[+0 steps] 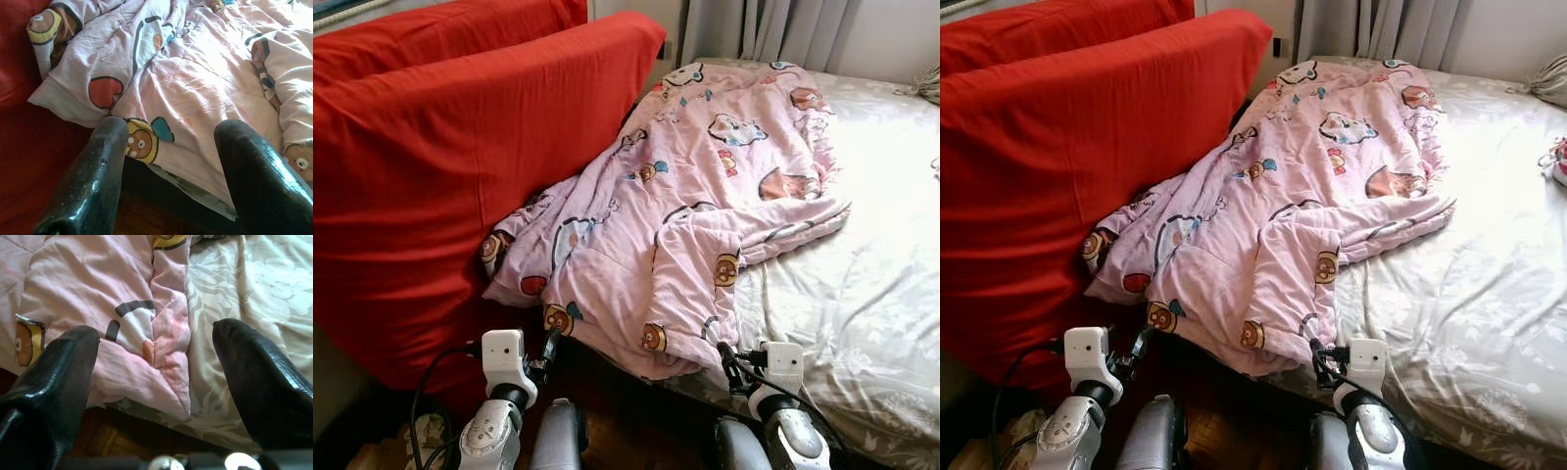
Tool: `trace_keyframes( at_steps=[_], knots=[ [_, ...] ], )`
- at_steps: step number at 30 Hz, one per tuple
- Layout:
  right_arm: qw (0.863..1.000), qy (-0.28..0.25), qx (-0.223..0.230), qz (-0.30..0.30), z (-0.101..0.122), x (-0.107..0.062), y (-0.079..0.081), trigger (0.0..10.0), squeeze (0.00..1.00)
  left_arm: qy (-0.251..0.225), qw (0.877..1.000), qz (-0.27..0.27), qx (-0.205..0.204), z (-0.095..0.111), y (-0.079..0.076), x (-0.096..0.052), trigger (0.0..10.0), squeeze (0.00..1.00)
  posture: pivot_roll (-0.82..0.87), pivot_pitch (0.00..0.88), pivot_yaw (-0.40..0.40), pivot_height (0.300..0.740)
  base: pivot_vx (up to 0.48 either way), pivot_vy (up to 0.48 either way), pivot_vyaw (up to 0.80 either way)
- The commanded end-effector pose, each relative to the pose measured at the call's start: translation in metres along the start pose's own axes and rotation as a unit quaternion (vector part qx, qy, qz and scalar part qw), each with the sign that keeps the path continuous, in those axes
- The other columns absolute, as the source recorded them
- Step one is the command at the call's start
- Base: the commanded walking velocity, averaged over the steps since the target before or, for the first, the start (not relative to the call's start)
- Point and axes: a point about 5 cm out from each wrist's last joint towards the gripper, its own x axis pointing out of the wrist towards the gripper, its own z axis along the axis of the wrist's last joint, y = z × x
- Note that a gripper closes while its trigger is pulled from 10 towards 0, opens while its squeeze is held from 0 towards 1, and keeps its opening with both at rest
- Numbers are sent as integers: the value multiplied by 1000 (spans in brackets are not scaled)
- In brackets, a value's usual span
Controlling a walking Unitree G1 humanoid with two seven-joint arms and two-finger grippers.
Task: Clean up the room
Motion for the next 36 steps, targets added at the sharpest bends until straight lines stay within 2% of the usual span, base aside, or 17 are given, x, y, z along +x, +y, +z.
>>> trace_keyframes(
  at_steps=[1, 8, 11, 22, 36],
  knots=[
    [1000, -1, -8, 5, 0, 0, -1, 10000, 0, 8, 1000, 0, -6, -3, 0, -2, 10000, 0, 51, 105, 26, 603, 0, 0, 0],
    [1000, 2, -2, 8, -3, -1, 1, 10000, 0, 8, 1000, -5, -4, -3, -1, -1, 10000, 0, 52, 104, 30, 603, 0, 0, 734],
    [1000, 9, 11, 1, -6, -2, 0, 10000, 0, 7, 1000, -12, 1, -2, -4, -1, 10000, 0, 52, 104, 30, 603, 0, 0, 0],
    [1000, 19, -2, -11, -8, -3, -5, 10000, 0, 11, 1000, -13, 1, -3, -3, -2, 10000, 0, 54, 106, 34, 603, 0, 0, 0],
    [1000, 6, -13, -4, -5, -2, 2, 10000, 0, 11, 1000, -15, 2, -3, -3, -2, 10000, 0, 56, 107, 35, 603, 288, 0, 79]
  ],
)
